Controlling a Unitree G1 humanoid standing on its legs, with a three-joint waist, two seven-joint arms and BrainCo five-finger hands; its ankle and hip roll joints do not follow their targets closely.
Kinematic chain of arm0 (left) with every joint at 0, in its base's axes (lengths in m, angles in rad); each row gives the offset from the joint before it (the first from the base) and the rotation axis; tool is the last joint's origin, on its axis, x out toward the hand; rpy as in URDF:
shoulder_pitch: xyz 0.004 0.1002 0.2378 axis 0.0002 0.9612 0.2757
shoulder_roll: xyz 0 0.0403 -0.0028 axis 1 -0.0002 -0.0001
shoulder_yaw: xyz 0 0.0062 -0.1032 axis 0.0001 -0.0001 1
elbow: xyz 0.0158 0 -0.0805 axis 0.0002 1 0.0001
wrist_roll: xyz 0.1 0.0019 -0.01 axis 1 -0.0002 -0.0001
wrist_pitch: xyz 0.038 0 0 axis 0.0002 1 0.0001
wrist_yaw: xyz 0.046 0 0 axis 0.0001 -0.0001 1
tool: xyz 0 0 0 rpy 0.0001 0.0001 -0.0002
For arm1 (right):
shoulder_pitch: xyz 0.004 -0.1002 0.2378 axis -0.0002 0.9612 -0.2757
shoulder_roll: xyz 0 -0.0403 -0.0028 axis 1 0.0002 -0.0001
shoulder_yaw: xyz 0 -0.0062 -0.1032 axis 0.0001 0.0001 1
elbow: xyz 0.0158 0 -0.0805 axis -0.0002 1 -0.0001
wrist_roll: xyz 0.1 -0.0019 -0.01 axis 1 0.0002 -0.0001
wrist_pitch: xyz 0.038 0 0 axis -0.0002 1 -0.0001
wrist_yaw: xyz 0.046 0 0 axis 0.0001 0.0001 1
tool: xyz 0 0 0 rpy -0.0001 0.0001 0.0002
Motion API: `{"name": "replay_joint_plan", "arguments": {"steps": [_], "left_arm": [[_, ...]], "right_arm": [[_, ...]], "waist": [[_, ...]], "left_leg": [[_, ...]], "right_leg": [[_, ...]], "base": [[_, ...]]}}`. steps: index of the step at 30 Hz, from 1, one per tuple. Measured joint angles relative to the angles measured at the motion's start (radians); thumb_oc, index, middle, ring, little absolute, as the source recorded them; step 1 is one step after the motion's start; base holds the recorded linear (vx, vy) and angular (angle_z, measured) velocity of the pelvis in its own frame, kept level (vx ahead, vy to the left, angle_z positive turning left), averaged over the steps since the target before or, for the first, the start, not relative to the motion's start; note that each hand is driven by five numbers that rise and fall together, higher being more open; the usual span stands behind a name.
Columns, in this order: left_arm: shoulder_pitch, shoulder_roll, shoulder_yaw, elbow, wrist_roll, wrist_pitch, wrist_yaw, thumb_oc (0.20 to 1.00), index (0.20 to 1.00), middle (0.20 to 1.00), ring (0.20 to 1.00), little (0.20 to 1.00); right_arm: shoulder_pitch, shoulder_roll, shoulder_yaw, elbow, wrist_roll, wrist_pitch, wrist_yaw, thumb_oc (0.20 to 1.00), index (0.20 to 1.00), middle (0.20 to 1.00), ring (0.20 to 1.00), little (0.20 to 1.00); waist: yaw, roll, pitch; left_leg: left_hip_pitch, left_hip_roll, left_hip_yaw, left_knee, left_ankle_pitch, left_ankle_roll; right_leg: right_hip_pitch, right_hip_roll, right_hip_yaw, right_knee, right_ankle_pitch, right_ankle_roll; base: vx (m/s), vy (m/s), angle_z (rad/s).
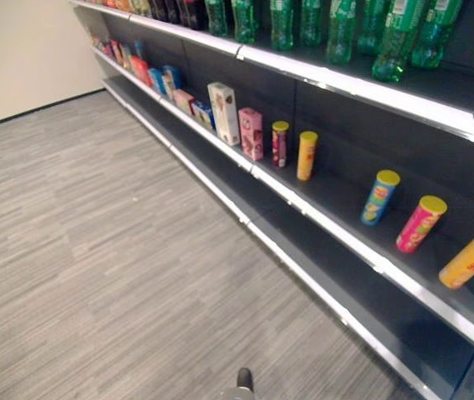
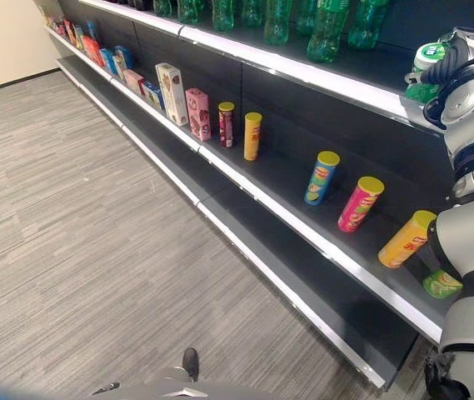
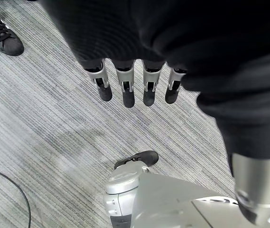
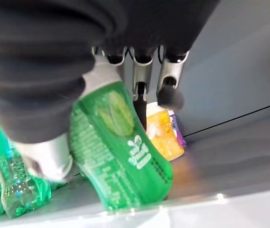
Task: Put the goods on the table back onto the shelves and tidy them up.
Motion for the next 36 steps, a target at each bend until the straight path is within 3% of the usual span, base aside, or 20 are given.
{"name": "replay_joint_plan", "arguments": {"steps": [10, 16, 18, 19, 20, 21, 22, 24, 25, 27, 29, 30, 31, 33, 34, 35, 36], "left_arm": [[-0.002, 0.001, 0.000, 0.001, 0.000, 0.000, 0.001, 1.000, 1.000, 1.000, 1.000, 1.000], [-0.001, 0.002, 0.018, -0.007, 0.000, 0.001, 0.004, 1.000, 1.000, 1.000, 1.000, 1.000], [0.012, 0.005, 0.029, -0.007, 0.000, 0.002, 0.011, 1.000, 1.000, 1.000, 1.000, 1.000], [0.015, -0.003, 0.058, -0.006, 0.003, 0.005, 0.013, 1.000, 1.000, 1.000, 1.000, 1.000], [0.017, -0.009, 0.076, -0.020, 0.006, 0.009, 0.020, 1.000, 1.000, 1.000, 1.000, 1.000], [0.030, -0.014, 0.077, -0.021, 0.009, 0.015, 0.022, 1.000, 1.000, 1.000, 1.000, 1.000], [0.036, -0.018, 0.078, -0.018, 0.010, 0.020, 0.022, 1.000, 1.000, 1.000, 1.000, 1.000], [0.035, -0.020, 0.091, -0.030, 0.022, 0.020, 0.026, 1.000, 1.000, 1.000, 1.000, 1.000], [0.022, -0.029, 0.097, -0.029, 0.049, 0.021, 0.026, 1.000, 1.000, 1.000, 1.000, 1.000], [0.019, -0.031, 0.086, -0.030, 0.064, 0.022, 0.026, 1.000, 1.000, 1.000, 1.000, 1.000], [0.008, -0.033, 0.076, -0.031, 0.096, 0.019, 0.024, 1.000, 1.000, 1.000, 1.000, 1.000], [-0.005, -0.031, 0.066, -0.034, 0.099, 0.018, 0.024, 1.000, 1.000, 1.000, 1.000, 1.000], [-0.008, -0.032, 0.055, -0.059, 0.101, 0.014, 0.021, 1.000, 1.000, 1.000, 1.000, 1.000], [-0.036, -0.032, 0.055, -0.060, 0.118, 0.008, 0.019, 1.000, 1.000, 1.000, 1.000, 1.000], [-0.063, -0.038, 0.059, -0.049, 0.118, 0.005, 0.019, 1.000, 1.000, 1.000, 1.000, 1.000], [-0.088, -0.040, 0.054, -0.052, 0.120, 0.000, 0.019, 1.000, 1.000, 1.000, 1.000, 1.000], [-0.110, -0.046, 0.038, -0.036, 0.134, -0.001, 0.017, 1.000, 1.000, 1.000, 1.000, 1.000]], "right_arm": [[-0.002, -0.005, -0.002, -0.059, 0.004, -0.001, -0.020, 1.000, 1.000, 1.000, 1.000, 1.000], [-0.038, -0.114, -0.032, -0.352, 0.041, -0.027, -0.105, 1.000, 1.000, 1.000, 1.000, 1.000], [-0.017, -0.149, -0.120, -0.520, 0.042, -0.044, -0.161, 1.000, 1.000, 1.000, 1.000, 1.000], [0.090, -0.182, -0.248, -0.707, 0.048, -0.023, -0.173, 1.000, 1.000, 1.000, 1.000, 1.000], [0.271, -0.208, -0.458, -0.991, 0.050, -0.033, -0.186, 1.000, 1.000, 1.000, 1.000, 1.000], [0.381, -0.197, -0.544, -1.151, 0.046, -0.099, -0.211, 1.000, 1.000, 1.000, 1.000, 1.000], [0.437, -0.199, -0.551, -1.237, 0.046, -0.130, -0.218, 1.000, 1.000, 1.000, 1.000, 1.000], [0.711, -0.192, -0.729, -1.411, 0.049, -0.164, -0.197, 1.000, 1.000, 1.000, 1.000, 1.000], [0.979, -0.142, -0.836, -1.580, 0.061, -0.184, -0.144, 1.000, 1.000, 1.000, 1.000, 1.000], [1.098, -0.058, -0.819, -1.648, 0.092, -0.208, -0.071, 1.000, 1.000, 1.000, 1.000, 1.000], [1.122, -0.042, -0.741, -1.665, 0.132, -0.212, 0.013, 1.000, 1.000, 1.000, 1.000, 1.000], [1.115, -0.035, -0.702, -1.664, 0.151, -0.214, 0.038, 1.000, 1.000, 1.000, 1.000, 1.000], [1.099, -0.012, -0.612, -1.662, 0.180, -0.218, 0.086, 1.000, 1.000, 1.000, 1.000, 1.000], [1.120, -0.015, -0.572, -1.681, 0.189, -0.218, 0.132, 1.000, 1.000, 1.000, 1.000, 1.000], [1.106, -0.003, -0.522, -1.653, 0.198, -0.217, 0.162, 1.000, 1.000, 1.000, 1.000, 1.000], [1.119, -0.002, -0.521, -1.641, 0.199, -0.211, 0.175, 1.000, 1.000, 1.000, 1.000, 1.000], [1.126, 0.005, -0.510, -1.624, 0.193, -0.196, 0.189, 1.000, 1.000, 1.000, 1.000, 1.000]], "waist": [[-0.002, -0.006, -0.003], [-0.016, -0.011, -0.005], [-0.034, -0.018, -0.010], [-0.051, -0.015, -0.008], [-0.059, -0.018, -0.010], [-0.078, -0.017, -0.012], [-0.099, -0.012, -0.016], [-0.120, -0.015, -0.025], [-0.153, -0.014, -0.027], [-0.183, -0.015, -0.021], [-0.206, -0.020, -0.011], [-0.222, -0.021, -0.009], [-0.220, -0.022, -0.009], [-0.237, -0.024, -0.003], [-0.233, -0.022, 0.006], [-0.259, -0.028, 0.013], [-0.269, -0.023, 0.015]], "left_leg": [[0.009, 0.009, 0.016, 0.000, 0.000, 0.000], [0.012, 0.018, 0.035, -0.001, -0.001, -0.002], [0.014, 0.019, 0.055, -0.001, -0.002, -0.002], [0.015, 0.025, 0.060, -0.001, -0.002, -0.003], [0.011, 0.027, 0.068, -0.001, -0.006, -0.006], [0.013, 0.026, 0.081, -0.001, -0.008, -0.004], [0.019, 0.025, 0.088, -0.001, -0.009, -0.005], [0.023, 0.033, 0.114, -0.001, -0.008, -0.005], [0.018, 0.048, 0.148, 0.008, -0.009, -0.006], [0.012, 0.064, 0.173, 0.048, -0.008, -0.006], [0.012, 0.078, 0.168, 0.090, -0.007, -0.008], [0.018, 0.080, 0.158, 0.105, -0.015, -0.021], [0.037, 0.061, 0.096, 0.120, -0.045, -0.059], [0.026, 0.046, 0.028, 0.122, -0.078, -0.097], [0.062, 0.022, -0.002, 0.075, -0.088, -0.083], [0.084, 0.025, 0.001, 0.060, -0.104, -0.081], [0.130, 0.027, 0.039, -0.002, -0.125, -0.057]], "right_leg": [[-0.002, -0.001, 0.016, 0.000, 0.002, -0.003], [-0.018, -0.001, 0.041, 0.001, 0.006, -0.008], [-0.023, -0.002, 0.059, 0.001, 0.007, -0.009], [-0.039, -0.005, 0.071, 0.001, 0.005, -0.008], [-0.051, -0.007, 0.080, 0.011, -0.001, -0.007], [-0.057, -0.009, 0.096, 0.017, 0.000, -0.009], [-0.058, -0.009, 0.110, 0.016, 0.006, -0.009], [-0.080, -0.011, 0.137, 0.024, 0.003, -0.011], [-0.114, -0.009, 0.180, 0.038, 0.001, -0.017], [-0.143, -0.013, 0.232, 0.053, 0.008, -0.027], [-0.154, -0.017, 0.289, 0.048, 0.027, -0.035], [-0.162, -0.022, 0.320, 0.039, 0.037, -0.037], [-0.189, -0.025, 0.396, 0.040, 0.053, -0.037], [-0.210, -0.024, 0.430, 0.031, 0.076, -0.032], [-0.228, -0.014, 0.482, 0.036, 0.091, -0.024], [-0.226, -0.015, 0.498, 0.029, 0.101, -0.024], [-0.231, -0.005, 0.527, 0.023, 0.113, -0.012]], "base": [[-0.01, 0.009, -0.05], [-0.05, 0.019, -0.13], [-0.06, 0.021, -0.22], [-0.04, 0.013, -0.25], [-0.05, 0.008, -0.33], [-0.10, 0.007, -0.40], [-0.10, -0.014, -0.45], [-0.15, -0.013, -0.54], [-0.21, 0.007, -0.78], [-0.14, 0.050, -1.02], [-0.12, 0.156, -0.93], [-0.08, 0.151, -1.13], [-0.05, 0.183, -1.15], [0.00, 0.204, -0.98], [0.01, 0.260, -0.82], [0.01, 0.354, -0.91], [-0.04, 0.158, -0.59]]}}
